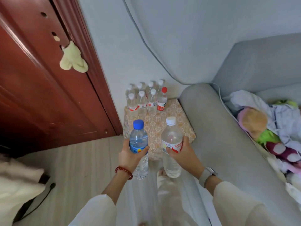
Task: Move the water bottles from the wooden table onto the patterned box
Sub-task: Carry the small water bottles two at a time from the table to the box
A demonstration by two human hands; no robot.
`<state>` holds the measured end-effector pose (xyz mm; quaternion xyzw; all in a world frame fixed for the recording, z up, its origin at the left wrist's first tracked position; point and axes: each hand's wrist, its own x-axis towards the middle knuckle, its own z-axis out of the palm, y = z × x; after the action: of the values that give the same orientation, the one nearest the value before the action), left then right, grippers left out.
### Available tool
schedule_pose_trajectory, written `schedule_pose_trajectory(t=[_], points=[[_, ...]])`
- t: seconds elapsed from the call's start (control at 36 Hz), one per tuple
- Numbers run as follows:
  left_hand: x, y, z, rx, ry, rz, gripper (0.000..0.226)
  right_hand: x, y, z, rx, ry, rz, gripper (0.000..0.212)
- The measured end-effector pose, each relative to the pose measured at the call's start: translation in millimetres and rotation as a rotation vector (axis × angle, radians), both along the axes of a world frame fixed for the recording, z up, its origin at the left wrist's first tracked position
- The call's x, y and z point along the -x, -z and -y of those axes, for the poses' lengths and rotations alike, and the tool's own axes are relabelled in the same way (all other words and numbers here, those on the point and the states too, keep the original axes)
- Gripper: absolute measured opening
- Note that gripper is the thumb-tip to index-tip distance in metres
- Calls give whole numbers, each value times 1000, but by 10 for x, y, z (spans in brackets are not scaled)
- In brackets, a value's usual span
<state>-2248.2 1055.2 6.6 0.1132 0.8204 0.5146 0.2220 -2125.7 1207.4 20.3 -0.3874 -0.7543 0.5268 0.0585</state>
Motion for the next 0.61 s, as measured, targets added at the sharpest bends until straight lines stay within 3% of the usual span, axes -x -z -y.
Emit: schedule_pose_trajectory(t=[0.19, 0.39, 0.61], points=[[642, 555, -772, 36, -128, 51, 48, 838, 548, -848, 33, -96, 65, 74], [1303, 1195, -1275, 53, -215, 119, 67, 1575, 1155, -1358, -21, -216, 131, 74], [1823, 1729, -1515, 157, -167, 23, 64, 2222, 1694, -1504, 31, -215, 84, 78]])
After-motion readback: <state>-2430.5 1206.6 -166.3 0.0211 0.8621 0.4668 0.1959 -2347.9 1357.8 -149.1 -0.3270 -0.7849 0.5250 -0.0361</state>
